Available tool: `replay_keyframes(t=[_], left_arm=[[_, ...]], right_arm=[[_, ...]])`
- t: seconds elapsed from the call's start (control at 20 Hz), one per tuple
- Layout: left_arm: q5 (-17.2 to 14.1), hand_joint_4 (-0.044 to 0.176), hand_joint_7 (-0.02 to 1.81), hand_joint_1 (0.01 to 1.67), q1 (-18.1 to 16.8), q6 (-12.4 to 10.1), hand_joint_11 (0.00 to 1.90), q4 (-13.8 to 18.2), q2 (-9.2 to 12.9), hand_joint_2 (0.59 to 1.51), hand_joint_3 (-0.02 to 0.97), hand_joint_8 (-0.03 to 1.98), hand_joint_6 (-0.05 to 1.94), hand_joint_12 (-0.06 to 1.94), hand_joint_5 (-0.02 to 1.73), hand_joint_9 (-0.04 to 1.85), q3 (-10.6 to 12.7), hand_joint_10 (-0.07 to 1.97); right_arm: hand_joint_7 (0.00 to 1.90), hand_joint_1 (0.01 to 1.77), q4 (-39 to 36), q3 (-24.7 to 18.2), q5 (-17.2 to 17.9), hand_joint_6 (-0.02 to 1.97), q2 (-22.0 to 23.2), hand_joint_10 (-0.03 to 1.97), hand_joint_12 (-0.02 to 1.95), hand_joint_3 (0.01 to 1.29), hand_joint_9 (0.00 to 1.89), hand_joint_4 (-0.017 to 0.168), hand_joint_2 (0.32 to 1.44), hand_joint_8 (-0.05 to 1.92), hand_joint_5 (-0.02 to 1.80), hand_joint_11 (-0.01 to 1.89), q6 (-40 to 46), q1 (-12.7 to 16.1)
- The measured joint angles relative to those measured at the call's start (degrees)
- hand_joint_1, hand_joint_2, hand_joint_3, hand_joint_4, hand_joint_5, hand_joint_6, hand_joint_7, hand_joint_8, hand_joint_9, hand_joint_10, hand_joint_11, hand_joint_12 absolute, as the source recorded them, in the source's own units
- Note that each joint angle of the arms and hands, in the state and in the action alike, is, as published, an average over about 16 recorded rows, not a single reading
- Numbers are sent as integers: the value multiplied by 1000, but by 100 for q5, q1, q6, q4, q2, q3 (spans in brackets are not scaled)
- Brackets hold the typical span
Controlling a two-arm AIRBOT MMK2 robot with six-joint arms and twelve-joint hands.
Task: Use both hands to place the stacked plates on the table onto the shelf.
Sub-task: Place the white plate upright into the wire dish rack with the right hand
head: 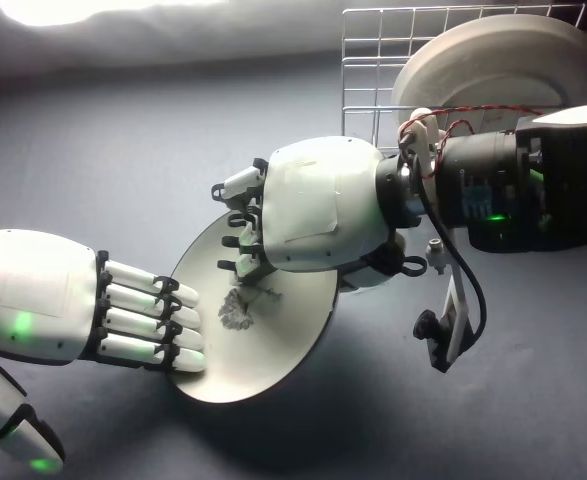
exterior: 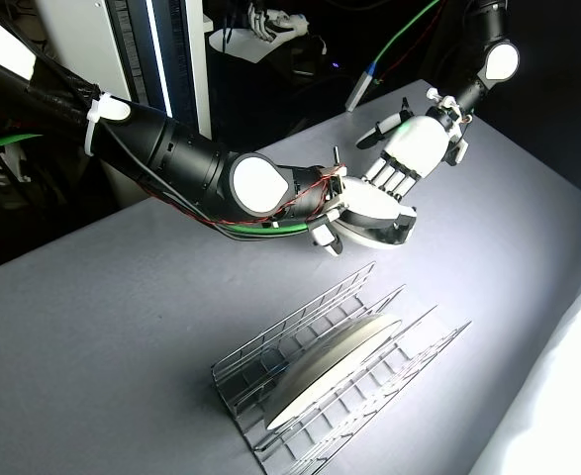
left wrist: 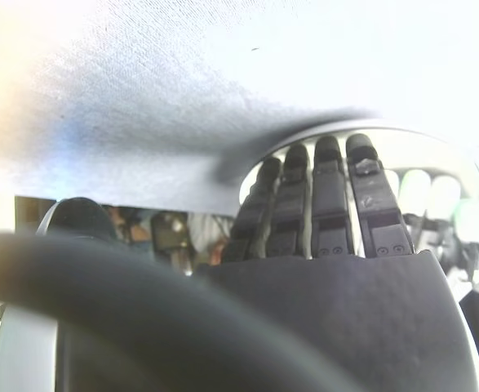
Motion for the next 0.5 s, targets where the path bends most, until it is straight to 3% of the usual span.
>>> replay_keyframes(t=[0.2,0.5], left_arm=[[-19,-7,16,15,-203,-101,14,57,149,1122,3,6,-9,11,-8,19,-111,4],[-38,0,17,15,-652,-387,14,161,538,1114,3,9,6,12,-1,22,-385,5]], right_arm=[[815,1221,179,-85,45,131,76,491,1130,17,840,-10,1014,235,739,412,4,8],[946,1239,840,-349,124,318,362,880,1142,17,960,-11,1010,440,838,615,15,94]])
